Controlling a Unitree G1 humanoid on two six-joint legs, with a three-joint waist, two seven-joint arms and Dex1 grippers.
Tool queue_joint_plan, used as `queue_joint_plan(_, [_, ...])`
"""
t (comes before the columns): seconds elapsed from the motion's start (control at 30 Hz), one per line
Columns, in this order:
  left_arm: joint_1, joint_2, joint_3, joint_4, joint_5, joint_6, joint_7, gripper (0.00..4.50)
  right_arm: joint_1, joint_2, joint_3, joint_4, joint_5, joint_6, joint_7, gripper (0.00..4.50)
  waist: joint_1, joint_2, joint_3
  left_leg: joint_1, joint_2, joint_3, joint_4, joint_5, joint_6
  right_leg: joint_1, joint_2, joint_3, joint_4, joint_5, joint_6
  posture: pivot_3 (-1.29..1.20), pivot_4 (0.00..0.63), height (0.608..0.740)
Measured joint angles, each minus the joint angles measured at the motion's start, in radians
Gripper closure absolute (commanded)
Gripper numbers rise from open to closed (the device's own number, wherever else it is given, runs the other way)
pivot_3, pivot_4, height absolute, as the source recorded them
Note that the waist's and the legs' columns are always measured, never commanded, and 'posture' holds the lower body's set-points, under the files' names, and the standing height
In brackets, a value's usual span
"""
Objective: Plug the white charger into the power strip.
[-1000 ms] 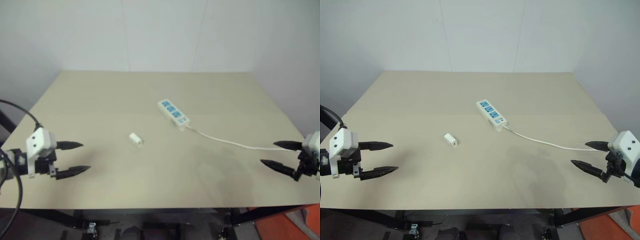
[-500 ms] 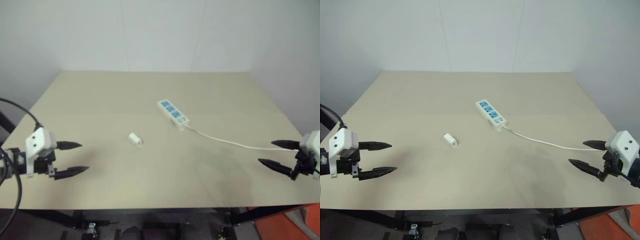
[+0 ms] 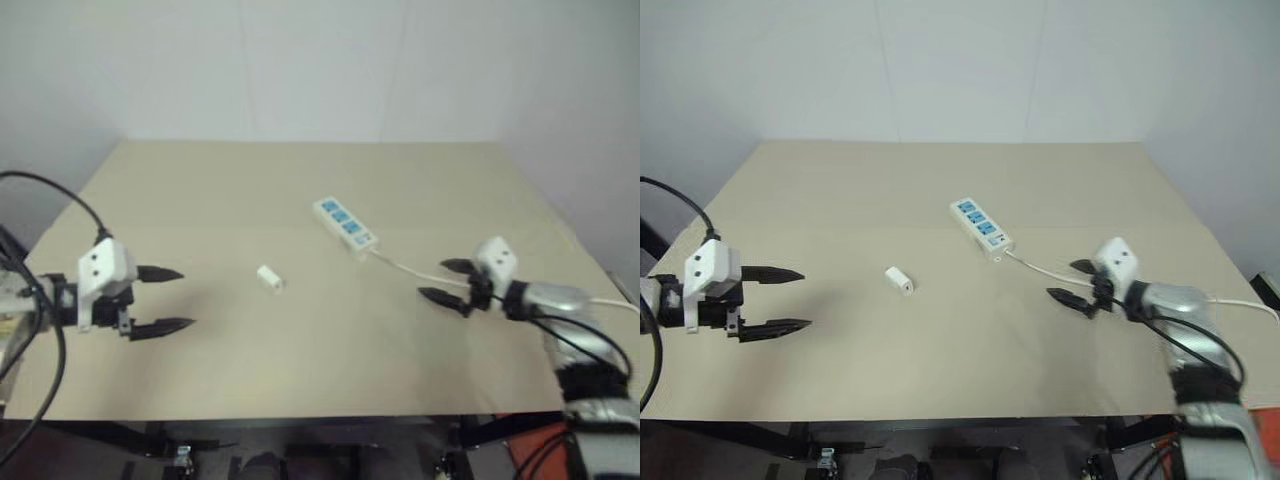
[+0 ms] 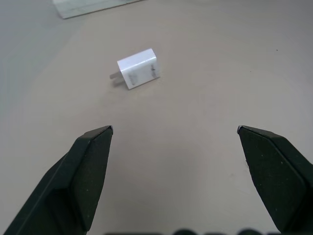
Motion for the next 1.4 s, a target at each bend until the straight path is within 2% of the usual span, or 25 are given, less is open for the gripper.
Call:
queue_joint_plan(0.2, [0.0,-0.003,-0.024,-0.012,0.01,0.001,0.021,0.03,-0.167,0.085,0.038,0.262,-0.073,-0.082,-0.057,0.0,0.0,0.0,0.0,0.0,0.0,-0.001,0.0,0.0,0.0,0.0,-0.001,-0.001,0.0,0.0,0.0,0.0,0.15,0.74])
queue_joint_plan(0.3, [-0.001,-0.013,-0.04,-0.019,0.015,0.001,0.037,0.0,-0.233,0.127,0.042,0.384,-0.091,-0.067,-0.052,0.55,-0.008,0.0,0.0,0.0,0.0,-0.002,0.0,0.0,0.0,0.001,-0.001,-0.001,0.001,0.0,0.0,0.0,0.15,0.74])
queue_joint_plan(0.47, [-0.001,-0.026,-0.048,-0.032,0.013,0.003,0.05,0.0,-0.299,0.151,0.04,0.492,-0.104,-0.058,-0.06,2.33,-0.018,0.0,0.0,0.0,0.001,-0.007,0.0,0.0,0.0,0.001,-0.001,-0.001,0.001,0.001,0.0,0.0,0.15,0.74])
queue_joint_plan(0.67, [-0.001,-0.027,-0.049,-0.041,0.019,0.002,0.061,0.0,-0.313,0.158,0.043,0.518,-0.14,-0.092,-0.08,4.44,-0.024,0.0,0.0,0.001,0.001,-0.008,0.0,0.0,0.0,0.001,-0.001,0.0,0.002,0.001,0.0,0.0,0.15,0.74])
queue_joint_plan(0.8, [-0.002,-0.027,-0.052,-0.041,0.022,0.003,0.062,0.0,-0.307,0.159,0.045,0.515,-0.156,-0.126,-0.072,4.49,-0.025,0.0,0.0,0.001,0.001,-0.008,0.0,0.0,0.0,0.001,-0.001,0.0,0.001,0.001,0.0,0.0,0.15,0.74])
queue_joint_plan(0.87, [-0.006,-0.027,-0.056,-0.042,0.019,0.009,0.059,0.0,-0.269,0.157,0.033,0.473,-0.132,-0.136,-0.021,4.49,-0.024,0.0,0.0,0.001,0.001,-0.008,-0.001,0.0,0.0,0.001,-0.001,-0.001,0.001,0.001,0.0,0.0,0.15,0.74])
queue_joint_plan(1.0, [-0.008,-0.023,-0.058,-0.053,0.013,0.027,0.054,0.0,-0.113,0.098,0.028,0.262,-0.085,-0.149,0.11,4.49,-0.013,0.001,0.001,-0.001,0.0,-0.009,-0.001,0.0,0.0,0.0,-0.001,-0.001,0.001,0.001,0.0,0.0,0.15,0.74])
queue_joint_plan(1.07, [-0.001,-0.017,-0.056,-0.057,0.013,0.029,0.047,0.0,0.008,0.031,0.026,0.102,-0.057,-0.143,0.166,4.49,-0.005,0.001,0.001,-0.001,0.0,-0.01,-0.001,0.0,0.0,0.001,-0.002,-0.002,0.001,0.001,0.0,0.0,0.15,0.74])
queue_joint_plan(1.17, [0.005,-0.014,-0.055,-0.057,0.014,0.03,0.045,0.0,0.166,-0.054,-0.005,-0.096,-0.023,-0.084,0.185,4.49,0.001,0.0,0.001,-0.001,0.0,-0.009,-0.001,0.0,0.001,0.001,-0.002,-0.001,-0.001,0.001,0.001,0.0,0.15,0.74])
queue_joint_plan(1.27, [-0.007,-0.015,-0.07,-0.055,0.015,0.029,0.044,0.0,0.28,-0.088,-0.036,-0.245,-0.001,-0.006,0.153,4.49,-0.001,0.0,0.001,0.004,0.001,-0.008,-0.001,0.0,0.0,0.004,0.0,-0.001,0.001,0.0,0.0,0.0,0.15,0.74])
queue_joint_plan(1.4, [-0.055,-0.024,-0.113,-0.04,0.018,0.023,0.033,0.0,0.336,-0.083,-0.047,-0.354,0.0,0.091,0.037,3.26,-0.008,0.0,0.001,0.005,0.0,-0.007,0.0,0.001,-0.001,0.004,0.001,0.0,0.002,0.0,0.0,0.0,0.15,0.74])
